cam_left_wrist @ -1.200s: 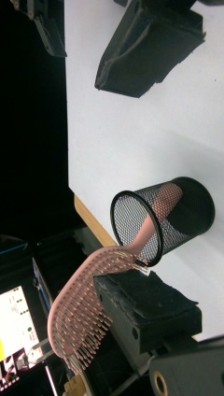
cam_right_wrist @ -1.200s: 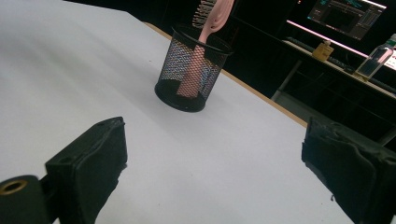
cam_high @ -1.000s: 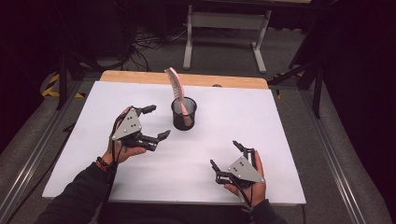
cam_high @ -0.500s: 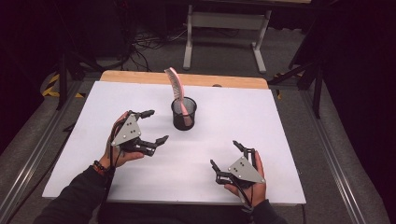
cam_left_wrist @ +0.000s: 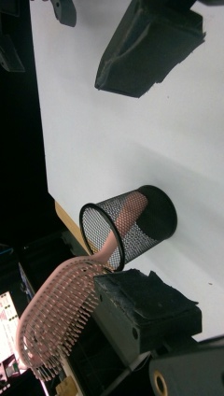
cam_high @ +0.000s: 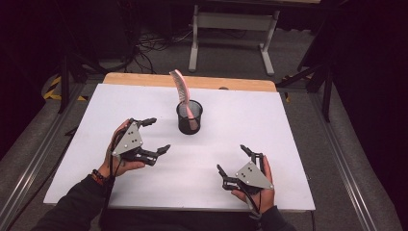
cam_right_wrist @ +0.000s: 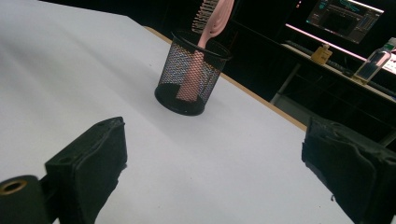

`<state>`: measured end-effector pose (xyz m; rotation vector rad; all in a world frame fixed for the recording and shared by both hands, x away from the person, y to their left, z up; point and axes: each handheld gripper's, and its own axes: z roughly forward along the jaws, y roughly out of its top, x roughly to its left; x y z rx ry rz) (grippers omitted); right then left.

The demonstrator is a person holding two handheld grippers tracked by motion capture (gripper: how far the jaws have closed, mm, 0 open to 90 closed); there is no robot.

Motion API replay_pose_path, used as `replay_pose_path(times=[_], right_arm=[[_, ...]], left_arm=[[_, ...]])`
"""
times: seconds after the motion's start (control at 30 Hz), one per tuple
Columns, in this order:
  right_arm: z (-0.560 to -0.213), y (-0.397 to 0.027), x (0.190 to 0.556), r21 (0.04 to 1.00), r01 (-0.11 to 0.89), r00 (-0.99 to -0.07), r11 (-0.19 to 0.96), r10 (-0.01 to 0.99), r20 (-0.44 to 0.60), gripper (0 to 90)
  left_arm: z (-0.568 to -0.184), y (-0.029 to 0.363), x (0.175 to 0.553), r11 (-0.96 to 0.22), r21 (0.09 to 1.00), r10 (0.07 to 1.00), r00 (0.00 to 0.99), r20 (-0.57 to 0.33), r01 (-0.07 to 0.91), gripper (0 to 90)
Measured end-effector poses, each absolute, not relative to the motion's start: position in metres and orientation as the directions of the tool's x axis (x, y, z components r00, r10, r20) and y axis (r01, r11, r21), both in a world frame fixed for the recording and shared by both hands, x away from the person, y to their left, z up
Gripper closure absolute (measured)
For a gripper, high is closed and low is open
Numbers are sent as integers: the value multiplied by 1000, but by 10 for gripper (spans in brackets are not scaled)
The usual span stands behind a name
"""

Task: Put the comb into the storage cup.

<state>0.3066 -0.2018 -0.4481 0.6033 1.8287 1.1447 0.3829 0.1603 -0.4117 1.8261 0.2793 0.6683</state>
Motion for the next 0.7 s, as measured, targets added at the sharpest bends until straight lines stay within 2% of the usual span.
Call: replay_pose_path(times=[0.7], right_arm=[[-445,-205,305,895,-53,-478,442,776,-412,77]], left_arm=[[-420,177,369,-390,911,494,805,329,-133,86]])
